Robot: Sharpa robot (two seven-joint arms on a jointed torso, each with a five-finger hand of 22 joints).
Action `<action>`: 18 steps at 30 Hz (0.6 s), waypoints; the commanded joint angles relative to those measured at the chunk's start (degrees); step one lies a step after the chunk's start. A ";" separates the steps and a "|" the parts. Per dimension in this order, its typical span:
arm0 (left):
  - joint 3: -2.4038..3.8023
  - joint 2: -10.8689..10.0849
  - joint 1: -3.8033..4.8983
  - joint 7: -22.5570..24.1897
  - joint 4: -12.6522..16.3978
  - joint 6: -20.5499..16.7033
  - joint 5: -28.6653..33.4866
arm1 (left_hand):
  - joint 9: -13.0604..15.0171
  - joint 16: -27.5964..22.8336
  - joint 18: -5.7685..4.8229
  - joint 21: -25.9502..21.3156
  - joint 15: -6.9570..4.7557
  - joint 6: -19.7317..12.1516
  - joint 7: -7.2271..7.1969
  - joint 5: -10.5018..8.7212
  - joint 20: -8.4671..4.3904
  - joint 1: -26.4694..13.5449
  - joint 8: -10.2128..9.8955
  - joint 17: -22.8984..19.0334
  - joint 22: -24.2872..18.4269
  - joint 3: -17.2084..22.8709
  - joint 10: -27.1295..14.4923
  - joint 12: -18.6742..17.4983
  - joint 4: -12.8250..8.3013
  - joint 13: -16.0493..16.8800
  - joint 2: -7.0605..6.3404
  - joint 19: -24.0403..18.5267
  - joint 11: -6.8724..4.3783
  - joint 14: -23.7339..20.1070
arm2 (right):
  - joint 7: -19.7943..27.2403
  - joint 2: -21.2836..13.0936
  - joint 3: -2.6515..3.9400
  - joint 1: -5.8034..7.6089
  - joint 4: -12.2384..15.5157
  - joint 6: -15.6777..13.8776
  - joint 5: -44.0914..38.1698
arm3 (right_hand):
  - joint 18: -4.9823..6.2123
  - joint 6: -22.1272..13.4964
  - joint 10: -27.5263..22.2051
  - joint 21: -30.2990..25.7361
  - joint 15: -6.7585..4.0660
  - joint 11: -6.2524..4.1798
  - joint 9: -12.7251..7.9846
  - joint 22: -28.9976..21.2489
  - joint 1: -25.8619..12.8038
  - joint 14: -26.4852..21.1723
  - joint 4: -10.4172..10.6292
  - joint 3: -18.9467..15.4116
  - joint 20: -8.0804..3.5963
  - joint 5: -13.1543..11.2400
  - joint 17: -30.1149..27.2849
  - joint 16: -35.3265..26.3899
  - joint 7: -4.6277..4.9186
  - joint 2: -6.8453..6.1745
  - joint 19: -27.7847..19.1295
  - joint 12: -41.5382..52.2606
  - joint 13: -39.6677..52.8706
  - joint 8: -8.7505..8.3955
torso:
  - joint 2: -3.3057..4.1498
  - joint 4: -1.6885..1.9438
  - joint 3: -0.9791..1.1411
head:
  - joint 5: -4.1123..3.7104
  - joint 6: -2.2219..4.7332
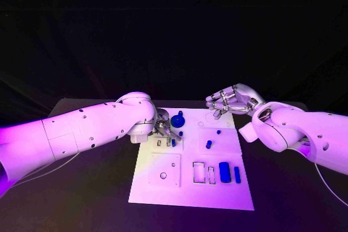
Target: Assemble the parts on the task board
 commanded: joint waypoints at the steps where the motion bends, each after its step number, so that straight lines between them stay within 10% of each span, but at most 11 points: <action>1: 0.07 -0.01 -0.01 0.16 0.26 1.21 1.40 | 0.09 0.18 -1.07 0.38 -0.45 -0.29 -0.05 0.23 -0.27 0.58 0.38 15.10 2.47 -0.17 0.17 0.27 -0.10 0.10 0.18 1.12 -0.17 6.03 | -0.02 0.09 -0.01 -0.06 -0.02 1.11 -0.66 | 0.04 -0.43 -0.51 -0.30 0.00 0.06 -0.04 -0.05 -0.11 -0.29 -0.04 -0.35 -0.07 -0.39 0.05 -0.20 -0.08 0.59 -0.49 -0.29 0.10 0.37 | 0.02 0.02 0.01 | 0.02 0.01; 18: 0.08 -0.05 -0.01 0.04 0.36 1.65 1.63 | 1.11 0.18 -1.09 0.52 -0.50 -0.77 -0.09 0.33 -0.30 2.78 0.66 15.10 2.73 0.65 0.09 0.11 -0.17 0.07 0.59 1.12 -0.22 6.03 | -0.12 0.20 -0.02 -0.12 -0.11 1.24 -0.66 | 0.04 -0.42 -0.51 -0.30 0.01 0.06 -0.04 -0.06 -0.12 -0.31 -0.02 -0.36 -0.06 -0.36 0.08 -0.20 -0.08 0.63 -0.52 -0.28 0.11 0.39 | 0.09 0.11 0.00 | -0.06 -0.15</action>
